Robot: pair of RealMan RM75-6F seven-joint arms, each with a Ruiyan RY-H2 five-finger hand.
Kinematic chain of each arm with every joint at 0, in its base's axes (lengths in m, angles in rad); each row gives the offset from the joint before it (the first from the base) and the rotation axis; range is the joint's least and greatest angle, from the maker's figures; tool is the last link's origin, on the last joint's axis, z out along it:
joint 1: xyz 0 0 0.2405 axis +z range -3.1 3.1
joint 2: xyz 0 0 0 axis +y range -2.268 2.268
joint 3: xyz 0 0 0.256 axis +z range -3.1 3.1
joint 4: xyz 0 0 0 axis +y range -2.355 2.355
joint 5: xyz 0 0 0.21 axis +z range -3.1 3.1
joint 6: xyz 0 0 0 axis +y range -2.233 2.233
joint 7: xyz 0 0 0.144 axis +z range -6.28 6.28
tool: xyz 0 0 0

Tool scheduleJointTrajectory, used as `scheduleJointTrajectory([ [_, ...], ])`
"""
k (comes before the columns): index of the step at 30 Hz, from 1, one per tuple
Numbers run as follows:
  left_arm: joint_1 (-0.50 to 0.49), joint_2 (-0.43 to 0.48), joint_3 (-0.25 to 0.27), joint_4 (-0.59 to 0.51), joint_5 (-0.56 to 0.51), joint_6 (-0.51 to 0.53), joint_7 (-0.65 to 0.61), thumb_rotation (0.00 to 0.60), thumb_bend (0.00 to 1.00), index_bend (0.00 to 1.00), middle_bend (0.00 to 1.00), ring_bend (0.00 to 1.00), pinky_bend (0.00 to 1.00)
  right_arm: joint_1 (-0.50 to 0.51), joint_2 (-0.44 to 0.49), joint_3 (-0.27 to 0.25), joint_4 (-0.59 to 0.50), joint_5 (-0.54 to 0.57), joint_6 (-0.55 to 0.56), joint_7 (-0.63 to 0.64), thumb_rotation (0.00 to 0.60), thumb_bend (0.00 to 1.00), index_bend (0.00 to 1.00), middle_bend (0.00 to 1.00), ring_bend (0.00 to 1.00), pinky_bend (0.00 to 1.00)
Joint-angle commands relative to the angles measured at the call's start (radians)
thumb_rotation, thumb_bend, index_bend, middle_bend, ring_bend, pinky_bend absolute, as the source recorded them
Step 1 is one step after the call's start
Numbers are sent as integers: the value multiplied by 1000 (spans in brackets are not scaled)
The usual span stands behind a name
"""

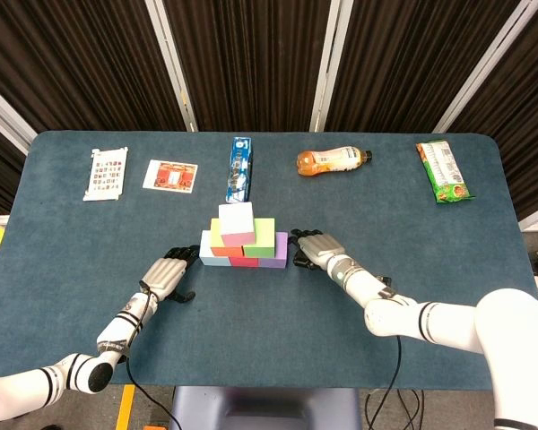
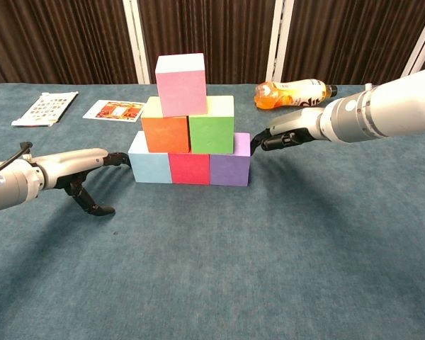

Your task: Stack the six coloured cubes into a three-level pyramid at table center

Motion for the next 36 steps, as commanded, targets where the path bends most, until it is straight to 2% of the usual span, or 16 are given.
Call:
scheduleJointTrajectory([
  [1, -5, -3, 0, 0, -5, -2, 6, 600, 323, 104, 0, 0, 0, 6, -9, -3, 11, 0, 1, 5, 141, 1000, 228, 0, 0, 0],
  [13, -9, 0, 8, -6, -19, -2, 18, 600, 323, 104, 0, 0, 0, 15, -6, -21, 12, -8, -4, 22, 140, 1000, 227, 0, 0, 0],
  [21, 14, 27, 19, -21, -17, 20, 0, 600, 325, 102, 0, 0, 0, 15, 67, -46, -57, 3, 21, 25, 143, 1000, 217, 0, 0, 0],
  [25, 41, 67, 20, -54, -5, 58, -18, 600, 326, 101, 0, 0, 0, 10, 135, -45, -125, -2, 53, 28, 145, 1000, 215, 0, 0, 0],
  [29, 60, 118, 14, -96, 18, 91, -42, 600, 327, 101, 0, 0, 0, 0, 196, -23, -190, -13, 75, 48, 146, 1000, 215, 0, 0, 0],
  [36, 80, 203, -17, -186, 103, 131, -173, 600, 326, 101, 0, 0, 0, -24, 258, 46, -263, -58, 66, 116, 146, 1000, 214, 0, 0, 0],
])
